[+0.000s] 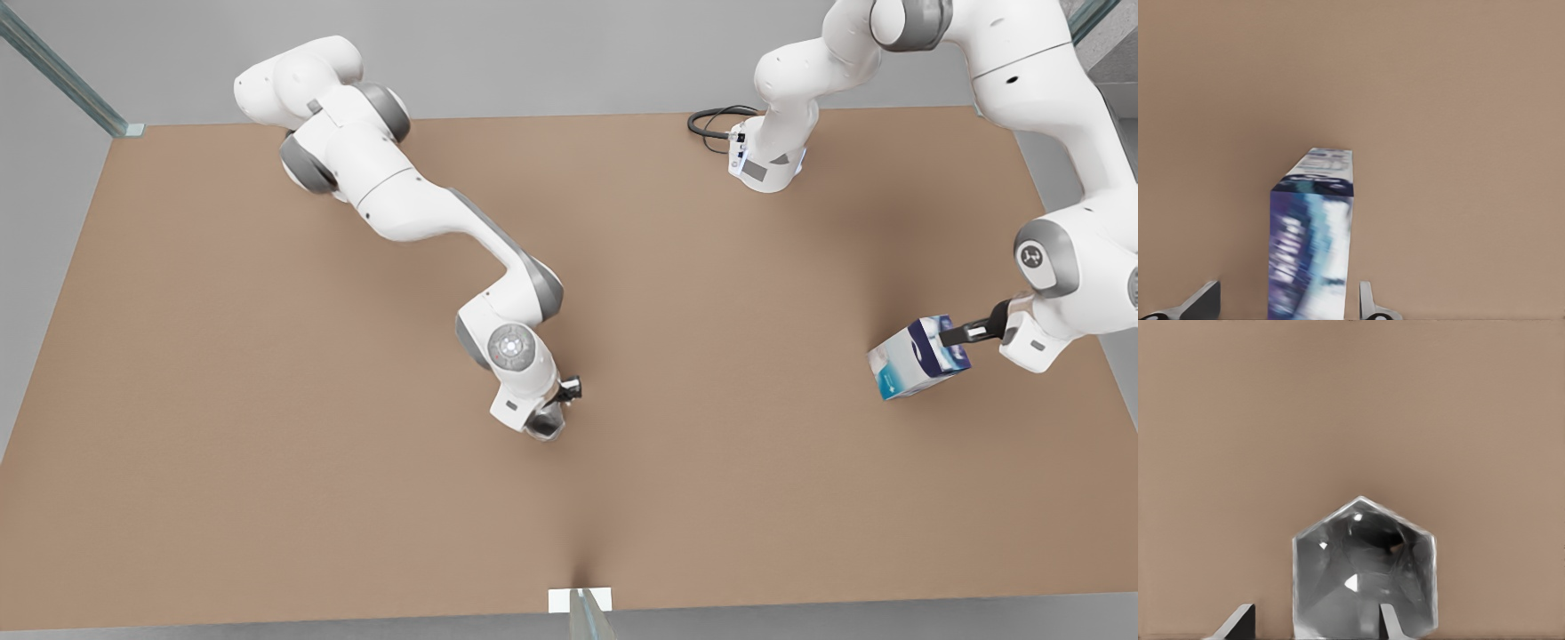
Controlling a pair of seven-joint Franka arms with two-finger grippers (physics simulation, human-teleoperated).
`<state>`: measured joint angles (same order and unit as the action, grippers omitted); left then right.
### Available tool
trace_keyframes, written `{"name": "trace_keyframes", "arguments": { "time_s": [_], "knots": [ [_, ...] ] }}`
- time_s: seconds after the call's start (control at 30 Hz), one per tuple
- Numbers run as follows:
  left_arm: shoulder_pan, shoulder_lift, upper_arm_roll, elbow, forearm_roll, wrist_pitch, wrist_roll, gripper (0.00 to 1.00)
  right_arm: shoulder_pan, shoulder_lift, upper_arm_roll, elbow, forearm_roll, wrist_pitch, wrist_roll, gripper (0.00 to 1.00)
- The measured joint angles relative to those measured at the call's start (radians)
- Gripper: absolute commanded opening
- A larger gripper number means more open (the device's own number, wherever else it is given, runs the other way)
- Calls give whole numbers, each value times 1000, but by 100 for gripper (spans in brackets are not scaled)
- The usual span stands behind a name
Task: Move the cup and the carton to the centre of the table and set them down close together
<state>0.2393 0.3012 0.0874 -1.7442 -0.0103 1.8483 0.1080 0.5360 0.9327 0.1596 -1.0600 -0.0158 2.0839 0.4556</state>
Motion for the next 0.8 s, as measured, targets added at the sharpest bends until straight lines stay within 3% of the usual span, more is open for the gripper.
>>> {"name": "trace_keyframes", "arguments": {
  "time_s": [0.07,0.1,0.23,0.33,0.4,0.43,0.5,0.6,0.7,0.8],
  "knots": [
    [0,10,0,-10,-5,6,-7,100,-3,-101,-14,-94,4,4,1,86],
    [0,24,0,-11,-11,7,-7,100,-4,-167,-52,-153,0,3,-9,100],
    [2,61,0,-11,-26,27,-4,100,-199,-395,-75,-309,-12,-47,-75,100],
    [2,101,0,-12,-30,67,5,100,-418,-500,-75,-300,-13,-271,-267,100],
    [2,119,0,-12,-31,71,7,99,-465,-539,-185,-245,-15,-403,-442,100],
    [2,119,0,-12,-31,67,9,71,-494,-547,-222,-234,2,-451,-536,100],
    [1,116,0,-12,-31,60,22,64,-509,-554,-226,-234,4,-447,-540,100],
    [1,118,0,-12,-28,58,25,61,-501,-604,-255,-243,24,-460,-519,100],
    [1,119,-1,-12,30,58,21,61,-514,-752,-234,-448,15,-344,-442,100],
    [-6,75,0,-4,16,20,17,62,-534,-726,-204,-416,29,-368,-437,100]
  ]
}}
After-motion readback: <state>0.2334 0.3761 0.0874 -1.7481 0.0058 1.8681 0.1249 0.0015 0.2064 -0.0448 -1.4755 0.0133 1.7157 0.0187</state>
